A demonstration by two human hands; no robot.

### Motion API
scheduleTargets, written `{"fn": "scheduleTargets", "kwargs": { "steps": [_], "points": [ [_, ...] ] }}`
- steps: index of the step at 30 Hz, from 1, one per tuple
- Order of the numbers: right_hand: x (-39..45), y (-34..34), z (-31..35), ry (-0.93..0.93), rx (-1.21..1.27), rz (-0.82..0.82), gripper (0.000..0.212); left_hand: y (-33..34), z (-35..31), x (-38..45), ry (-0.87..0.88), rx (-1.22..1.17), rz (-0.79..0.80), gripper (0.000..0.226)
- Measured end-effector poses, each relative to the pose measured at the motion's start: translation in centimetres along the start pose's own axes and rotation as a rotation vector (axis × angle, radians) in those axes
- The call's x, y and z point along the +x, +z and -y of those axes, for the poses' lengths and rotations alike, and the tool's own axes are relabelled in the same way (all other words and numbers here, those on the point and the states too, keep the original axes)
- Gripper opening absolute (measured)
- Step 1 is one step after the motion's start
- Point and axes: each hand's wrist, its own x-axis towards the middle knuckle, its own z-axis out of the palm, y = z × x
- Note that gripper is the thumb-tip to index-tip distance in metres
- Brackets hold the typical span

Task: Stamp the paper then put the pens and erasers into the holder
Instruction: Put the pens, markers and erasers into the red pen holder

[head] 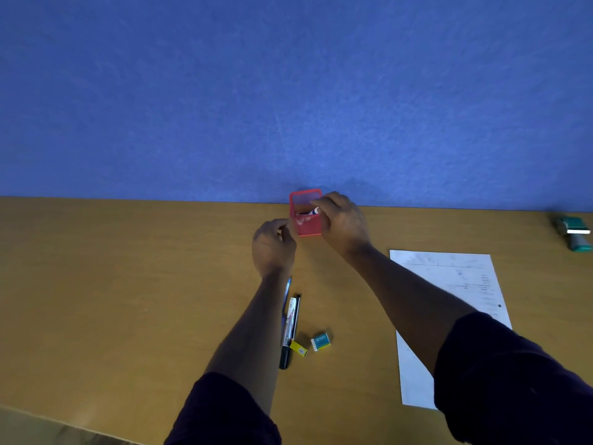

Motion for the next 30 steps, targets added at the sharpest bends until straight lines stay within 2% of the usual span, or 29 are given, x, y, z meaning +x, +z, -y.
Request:
{"fn": "scheduleTargets", "kwargs": {
  "steps": [3,6,10,13,15,18,25,28,30],
  "points": [
    [-2.6,-0.2,-0.5,-0.032,0.0,-0.016,0.02,-0.7,1.5,-1.7,-0.055,0.034,0.018,0.02],
    [-5.5,-0.7,0.1,-0.125,0.006,0.09,0.013,-1.5,3.0,-3.4,-0.129,0.087,0.083,0.017],
    [-9.0,-0.8,2.6,-0.202,0.002,0.459,0.02,-3.1,4.4,-5.4,-0.196,0.189,0.287,0.01],
    [-10.9,-0.1,5.1,-0.331,-0.047,0.766,0.044,-4.2,4.7,-6.6,-0.21,0.239,0.366,0.019],
    [-11.8,0.6,6.1,-0.432,-0.141,0.87,0.052,-4.6,4.8,-7.2,-0.234,0.264,0.41,0.016],
    [-13.1,1.2,6.4,-0.484,-0.205,0.889,0.048,-5.0,4.8,-8.2,-0.216,0.312,0.474,0.017],
    [-14.5,0.3,5.3,-0.384,-0.259,0.809,0.048,-5.2,4.9,-10.1,-0.094,0.369,0.487,0.008],
    [-14.7,-0.3,4.8,-0.305,-0.243,0.791,0.045,-5.1,4.4,-10.9,-0.083,0.369,0.482,0.018],
    [-14.7,-0.6,4.6,-0.318,-0.273,0.799,0.037,-4.9,4.3,-11.5,-0.043,0.373,0.516,0.022]
  ]
}}
